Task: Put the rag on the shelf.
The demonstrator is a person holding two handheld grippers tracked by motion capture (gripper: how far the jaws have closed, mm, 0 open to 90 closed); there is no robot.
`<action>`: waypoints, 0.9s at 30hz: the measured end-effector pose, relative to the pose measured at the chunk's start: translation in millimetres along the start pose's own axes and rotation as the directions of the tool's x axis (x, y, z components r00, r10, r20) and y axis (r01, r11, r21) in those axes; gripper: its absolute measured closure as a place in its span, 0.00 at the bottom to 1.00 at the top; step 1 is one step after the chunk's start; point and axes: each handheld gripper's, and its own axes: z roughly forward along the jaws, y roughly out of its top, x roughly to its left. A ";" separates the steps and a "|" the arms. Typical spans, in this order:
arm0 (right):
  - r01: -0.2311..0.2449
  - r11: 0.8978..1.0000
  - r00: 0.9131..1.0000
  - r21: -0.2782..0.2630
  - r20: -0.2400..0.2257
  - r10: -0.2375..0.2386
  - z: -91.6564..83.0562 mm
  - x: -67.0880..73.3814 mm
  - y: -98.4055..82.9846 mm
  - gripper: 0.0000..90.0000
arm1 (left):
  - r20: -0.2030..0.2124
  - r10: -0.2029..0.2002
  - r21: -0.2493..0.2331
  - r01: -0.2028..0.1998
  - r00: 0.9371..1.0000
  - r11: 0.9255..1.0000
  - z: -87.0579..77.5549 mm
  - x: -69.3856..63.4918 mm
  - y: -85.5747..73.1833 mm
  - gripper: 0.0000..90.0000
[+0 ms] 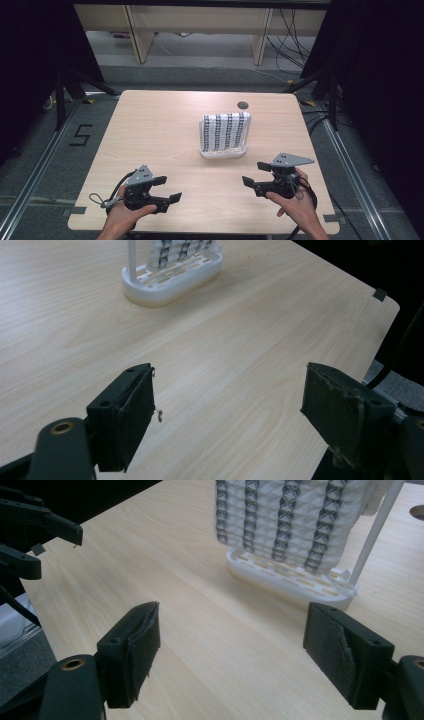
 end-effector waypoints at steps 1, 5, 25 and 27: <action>-0.001 1.000 1.000 -0.012 -0.002 0.001 0.9 0.5 -1.9 0.27 | 0.004 0.000 -0.002 0.000 1.000 1.000 0.8 -0.2 -1.9 0.22; -0.002 1.000 1.000 -0.008 0.011 0.002 0.7 3.4 -9.1 0.27 | 0.003 0.013 0.019 -0.013 1.000 1.000 1.1 -2.1 -8.6 0.23; 0.027 0.999 0.999 0.038 0.027 -0.028 7.8 9.2 -41.9 0.27 | -0.028 0.033 0.058 -0.031 0.999 0.998 -2.6 -11.1 -36.4 0.22; 0.021 0.999 1.000 0.044 0.019 -0.021 9.2 10.9 -45.8 0.26 | -0.030 0.042 0.052 -0.040 0.999 0.998 -3.2 -12.0 -38.0 0.22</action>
